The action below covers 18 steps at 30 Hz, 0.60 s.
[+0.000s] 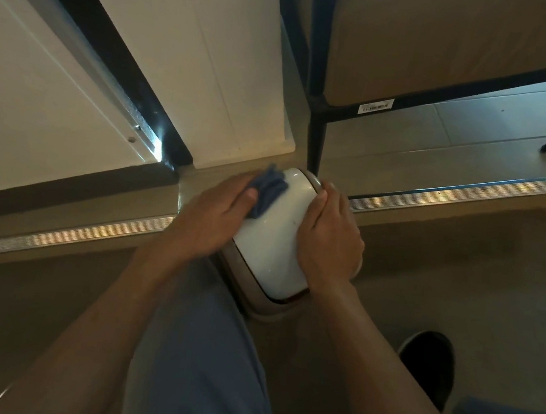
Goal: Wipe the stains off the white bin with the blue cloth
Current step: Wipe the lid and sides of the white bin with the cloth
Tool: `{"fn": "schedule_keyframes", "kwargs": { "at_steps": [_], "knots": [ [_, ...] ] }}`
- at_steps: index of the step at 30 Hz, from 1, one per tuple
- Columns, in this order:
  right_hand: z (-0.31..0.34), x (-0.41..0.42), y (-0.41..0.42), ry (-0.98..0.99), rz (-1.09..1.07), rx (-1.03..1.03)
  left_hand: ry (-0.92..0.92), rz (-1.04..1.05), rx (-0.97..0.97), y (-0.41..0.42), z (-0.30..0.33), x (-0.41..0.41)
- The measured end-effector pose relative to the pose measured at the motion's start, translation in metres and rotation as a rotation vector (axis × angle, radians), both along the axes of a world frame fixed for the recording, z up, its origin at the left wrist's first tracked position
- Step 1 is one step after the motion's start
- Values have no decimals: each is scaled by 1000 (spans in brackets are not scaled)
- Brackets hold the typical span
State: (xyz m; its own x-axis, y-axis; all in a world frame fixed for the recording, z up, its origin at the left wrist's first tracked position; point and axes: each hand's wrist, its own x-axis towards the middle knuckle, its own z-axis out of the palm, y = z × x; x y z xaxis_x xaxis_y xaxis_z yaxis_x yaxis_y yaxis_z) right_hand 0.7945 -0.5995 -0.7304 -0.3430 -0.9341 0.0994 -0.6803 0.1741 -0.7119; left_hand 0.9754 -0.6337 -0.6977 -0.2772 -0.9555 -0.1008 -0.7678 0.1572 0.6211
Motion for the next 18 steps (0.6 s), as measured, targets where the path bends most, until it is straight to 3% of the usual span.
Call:
{"fn": "schedule_keyframes", "kwargs": {
  "at_steps": [2,4,9,11,14,16,18],
  "knots": [
    [1,0,-1,-11,-3,-2,-31,186,190,-22,0,-7],
    [2,1,-1,-24,-11,0,-130,215,278,-43,6,-31],
    [0,1,0,-9,-16,-19,-110,-131,-8,-26,6,-57],
    [-1,1,0,-11,-18,-20,-34,-151,-105,-3,5,-32],
    [-2,1,0,-18,-4,-4,55,54,-44,14,3,-2],
    [-2,0,-1,-24,-11,-6,-21,215,115,-7,-4,-7],
    [-1,1,0,-26,-18,-7,-98,243,179,-30,-2,-28]
  ]
}}
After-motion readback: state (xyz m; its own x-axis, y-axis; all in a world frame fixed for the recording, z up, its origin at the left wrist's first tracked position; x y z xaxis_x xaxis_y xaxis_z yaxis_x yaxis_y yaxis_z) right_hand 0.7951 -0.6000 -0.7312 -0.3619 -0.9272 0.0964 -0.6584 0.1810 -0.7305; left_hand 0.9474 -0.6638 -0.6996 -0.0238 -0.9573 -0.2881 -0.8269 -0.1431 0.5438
